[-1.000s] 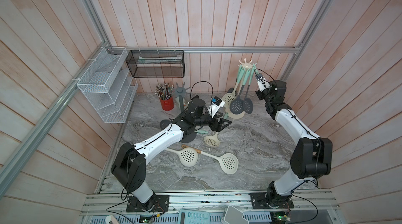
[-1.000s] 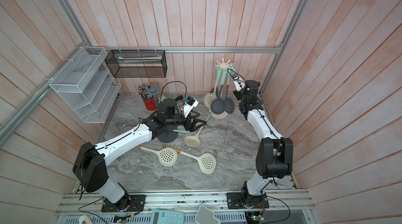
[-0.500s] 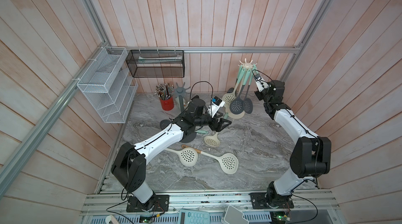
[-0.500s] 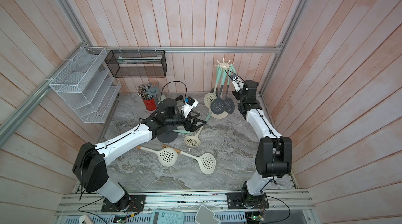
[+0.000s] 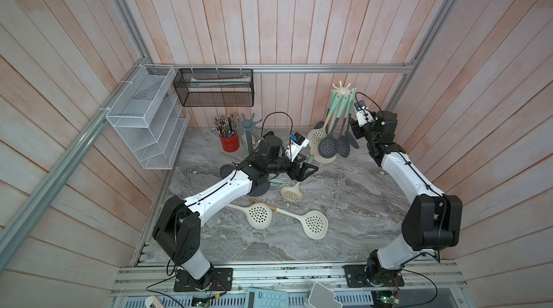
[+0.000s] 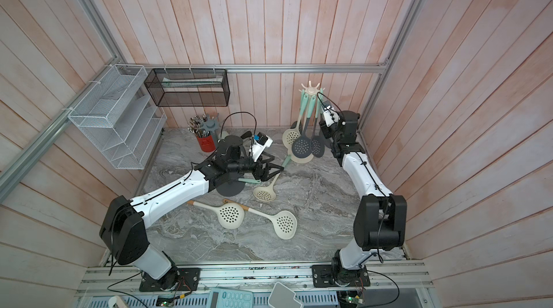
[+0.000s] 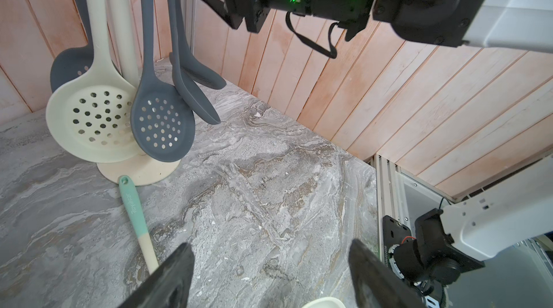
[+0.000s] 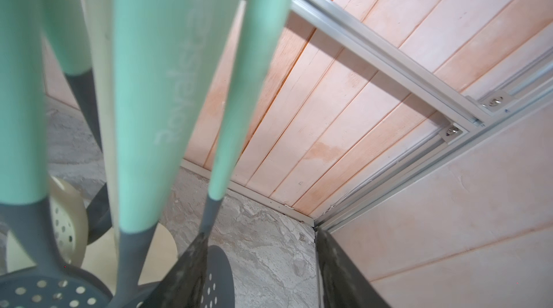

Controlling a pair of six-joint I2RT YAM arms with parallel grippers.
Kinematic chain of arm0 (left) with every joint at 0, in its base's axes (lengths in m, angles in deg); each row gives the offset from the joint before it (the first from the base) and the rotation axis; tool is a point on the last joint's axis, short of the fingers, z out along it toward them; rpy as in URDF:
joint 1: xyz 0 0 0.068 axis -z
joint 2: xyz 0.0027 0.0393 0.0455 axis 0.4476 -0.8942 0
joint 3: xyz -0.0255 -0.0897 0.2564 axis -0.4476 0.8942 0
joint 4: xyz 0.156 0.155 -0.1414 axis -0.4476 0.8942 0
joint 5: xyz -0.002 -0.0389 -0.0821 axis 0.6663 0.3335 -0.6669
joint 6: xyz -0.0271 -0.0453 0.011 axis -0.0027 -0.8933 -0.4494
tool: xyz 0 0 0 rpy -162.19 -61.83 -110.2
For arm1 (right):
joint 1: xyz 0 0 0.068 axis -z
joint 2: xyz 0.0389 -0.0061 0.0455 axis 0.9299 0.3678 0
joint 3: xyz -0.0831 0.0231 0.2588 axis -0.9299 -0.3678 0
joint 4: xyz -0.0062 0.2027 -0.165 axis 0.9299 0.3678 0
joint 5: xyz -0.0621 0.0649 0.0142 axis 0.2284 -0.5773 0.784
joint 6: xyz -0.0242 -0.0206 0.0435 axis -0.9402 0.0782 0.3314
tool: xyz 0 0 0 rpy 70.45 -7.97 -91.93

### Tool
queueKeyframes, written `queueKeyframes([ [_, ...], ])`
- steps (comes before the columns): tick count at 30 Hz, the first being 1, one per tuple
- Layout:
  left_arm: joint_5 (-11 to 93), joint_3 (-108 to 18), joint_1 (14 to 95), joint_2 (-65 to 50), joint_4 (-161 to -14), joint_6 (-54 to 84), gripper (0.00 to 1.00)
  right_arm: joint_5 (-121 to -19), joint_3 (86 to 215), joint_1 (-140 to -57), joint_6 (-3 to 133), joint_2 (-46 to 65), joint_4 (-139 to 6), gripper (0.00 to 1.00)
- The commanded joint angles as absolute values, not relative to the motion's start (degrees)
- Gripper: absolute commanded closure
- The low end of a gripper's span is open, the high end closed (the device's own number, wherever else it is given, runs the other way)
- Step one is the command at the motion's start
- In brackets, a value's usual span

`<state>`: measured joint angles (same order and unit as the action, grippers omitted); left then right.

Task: Hang the skimmer on the kitchen utensil rack
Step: Hang the skimmer on the rack, then pick up the skimmer from the center of the board.

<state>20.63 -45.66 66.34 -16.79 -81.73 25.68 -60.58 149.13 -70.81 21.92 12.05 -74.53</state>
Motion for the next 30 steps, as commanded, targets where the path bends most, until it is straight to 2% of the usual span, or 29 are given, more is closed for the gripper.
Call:
queueKeyframes([
  [1,22.5,-44.1,66.1,-14.3,-80.1,24.6,0.18,-61.2,146.7,-70.2,28.0,8.3,-75.4,0.37],
  [8,24.6,-40.5,66.1,-12.6,-78.9,22.4,0.17,-56.1,136.9,-70.1,39.9,0.5,-78.3,0.32],
  [16,27.3,-35.8,67.4,-11.0,-78.4,18.8,0.18,-50.5,120.2,-71.5,61.1,-13.0,-80.4,0.30],
  [23,33.2,-30.9,70.7,-10.0,-78.3,14.8,0.18,-44.3,106.8,-83.6,75.9,-22.1,-80.6,0.30],
  [30,40.3,-29.2,72.1,-11.8,-75.6,4.4,0.23,-46.6,102.3,-92.4,83.8,-20.8,-81.0,0.30],
])
